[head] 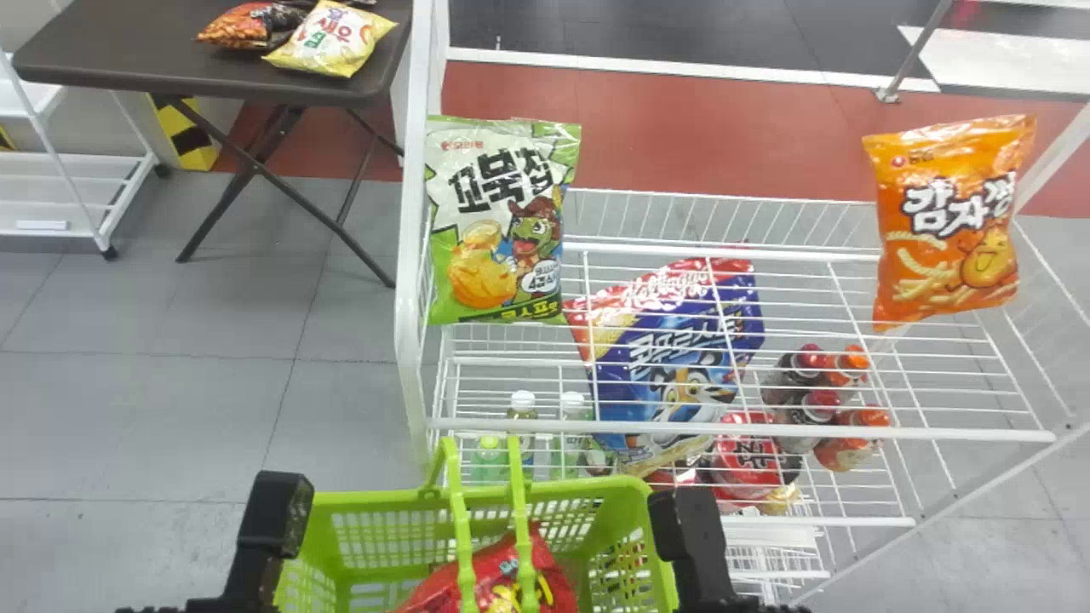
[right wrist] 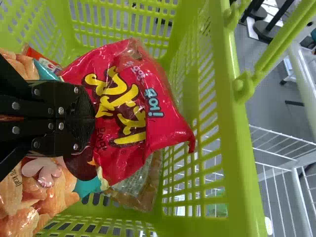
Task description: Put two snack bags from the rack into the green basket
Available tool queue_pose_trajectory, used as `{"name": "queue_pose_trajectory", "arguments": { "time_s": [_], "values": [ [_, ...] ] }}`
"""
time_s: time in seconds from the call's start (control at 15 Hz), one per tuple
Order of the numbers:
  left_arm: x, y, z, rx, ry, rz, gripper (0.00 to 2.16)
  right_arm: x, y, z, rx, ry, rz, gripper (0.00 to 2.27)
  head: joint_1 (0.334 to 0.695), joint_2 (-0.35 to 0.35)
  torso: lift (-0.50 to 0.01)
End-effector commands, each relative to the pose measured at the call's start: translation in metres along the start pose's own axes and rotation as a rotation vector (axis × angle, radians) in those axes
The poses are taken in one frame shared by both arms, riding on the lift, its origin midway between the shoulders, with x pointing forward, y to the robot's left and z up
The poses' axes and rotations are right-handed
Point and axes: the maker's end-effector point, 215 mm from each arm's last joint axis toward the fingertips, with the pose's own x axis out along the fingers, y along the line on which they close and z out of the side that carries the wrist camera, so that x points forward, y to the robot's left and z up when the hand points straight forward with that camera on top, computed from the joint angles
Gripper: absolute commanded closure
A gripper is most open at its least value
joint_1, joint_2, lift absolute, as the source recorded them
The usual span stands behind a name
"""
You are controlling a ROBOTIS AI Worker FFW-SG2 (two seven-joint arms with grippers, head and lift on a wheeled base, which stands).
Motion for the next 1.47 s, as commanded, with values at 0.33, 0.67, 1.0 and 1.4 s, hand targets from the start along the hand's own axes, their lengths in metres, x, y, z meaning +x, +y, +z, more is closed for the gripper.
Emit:
{"name": "queue_pose_trajectory", "arguments": {
  "time_s": [0.33,0.67,1.0,1.4],
  "values": [
    [-0.002,0.000,0.002,0.000,-0.005,-0.002,1.27,-0.069,-0.011,0.041,0.004,-0.177,-0.020,0.07,0.695,-0.225,-0.004],
    [-0.002,-0.001,0.003,-0.003,-0.007,-0.013,1.27,-0.140,-0.030,0.139,-0.096,-0.614,-0.120,0.09,0.695,-0.270,-0.004],
    [-0.003,0.002,0.008,-0.017,-0.011,-0.024,1.27,-0.184,-0.008,0.179,-0.344,-0.917,-0.257,0.09,0.695,-0.331,-0.004],
    [-0.016,0.000,0.013,-0.018,-0.029,-0.046,1.27,-0.215,-0.019,0.156,-0.362,-1.042,-0.340,0.09,0.695,-0.344,-0.004]
  ]
}}
